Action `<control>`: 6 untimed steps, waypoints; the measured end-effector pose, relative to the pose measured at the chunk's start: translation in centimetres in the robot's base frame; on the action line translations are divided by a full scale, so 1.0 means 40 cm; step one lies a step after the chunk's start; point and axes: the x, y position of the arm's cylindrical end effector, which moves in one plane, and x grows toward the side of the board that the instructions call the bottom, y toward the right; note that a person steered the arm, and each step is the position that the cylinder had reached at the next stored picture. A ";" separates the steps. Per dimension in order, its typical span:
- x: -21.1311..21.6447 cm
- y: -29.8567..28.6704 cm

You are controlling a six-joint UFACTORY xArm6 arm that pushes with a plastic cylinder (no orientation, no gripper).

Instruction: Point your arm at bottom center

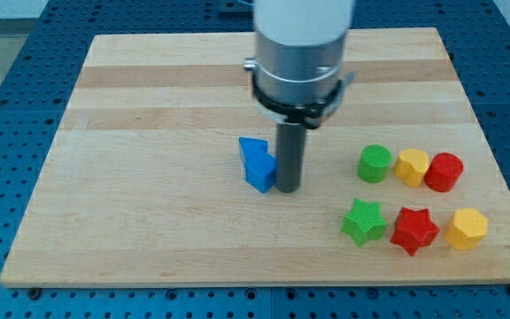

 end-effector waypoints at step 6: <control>0.262 0.163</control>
